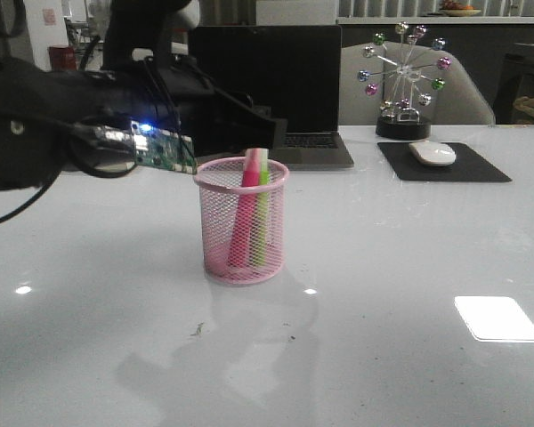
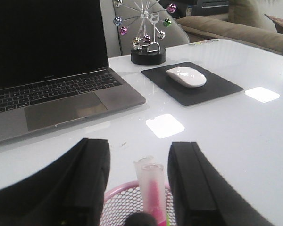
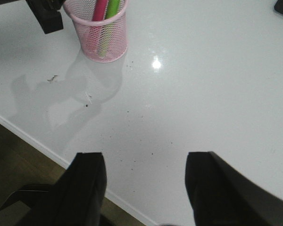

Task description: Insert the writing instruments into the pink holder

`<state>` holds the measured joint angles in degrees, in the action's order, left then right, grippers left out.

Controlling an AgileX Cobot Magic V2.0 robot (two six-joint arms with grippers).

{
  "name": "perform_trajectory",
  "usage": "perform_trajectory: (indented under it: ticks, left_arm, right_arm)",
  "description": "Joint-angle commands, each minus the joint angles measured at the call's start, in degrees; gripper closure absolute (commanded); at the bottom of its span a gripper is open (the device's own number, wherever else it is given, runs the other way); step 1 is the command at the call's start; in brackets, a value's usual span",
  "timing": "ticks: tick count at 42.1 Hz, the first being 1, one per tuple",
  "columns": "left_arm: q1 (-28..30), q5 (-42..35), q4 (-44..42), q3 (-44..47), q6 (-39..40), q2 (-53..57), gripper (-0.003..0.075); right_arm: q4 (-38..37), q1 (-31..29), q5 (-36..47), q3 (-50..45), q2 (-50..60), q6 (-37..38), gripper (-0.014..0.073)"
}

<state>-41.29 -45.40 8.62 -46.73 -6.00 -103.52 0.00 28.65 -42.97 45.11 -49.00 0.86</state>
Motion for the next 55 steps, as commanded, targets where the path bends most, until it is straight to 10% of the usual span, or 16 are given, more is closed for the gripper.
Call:
perform_trajectory:
  ticks: [1, 28, 37, 49, 55]
  left_arm:
    - [-0.5, 1.2, -0.7, -1.3, 0.0, 7.2, 0.0336]
    - [-0.4, 69.8, -4.1, -1.3, -4.7, 43.3, 0.0336]
    - [-0.4, 88.9, -14.1, -1.3, 8.4, 50.5, 0.0336]
    - [-0.4, 94.5, -19.2, -1.3, 14.4, 52.2, 0.0339]
    - [-0.4, 93.0, -19.2, -1.3, 14.4, 51.9, 0.0421]
  right_arm:
    - [-0.6, -0.3, 3.1, 1.4, 0.2, -0.2, 0.0105]
    - [-0.6, -0.3, 3.1, 1.4, 0.2, -0.2, 0.0105]
    - [-0.6, -0.3, 5.2, 1.4, 0.2, -0.3, 0.0105]
    - [-0.6, -0.3, 6.7, 1.4, 0.2, -0.3, 0.011]
    - [-0.6, -0.3, 5.9, 1.4, 0.2, -0.3, 0.028]
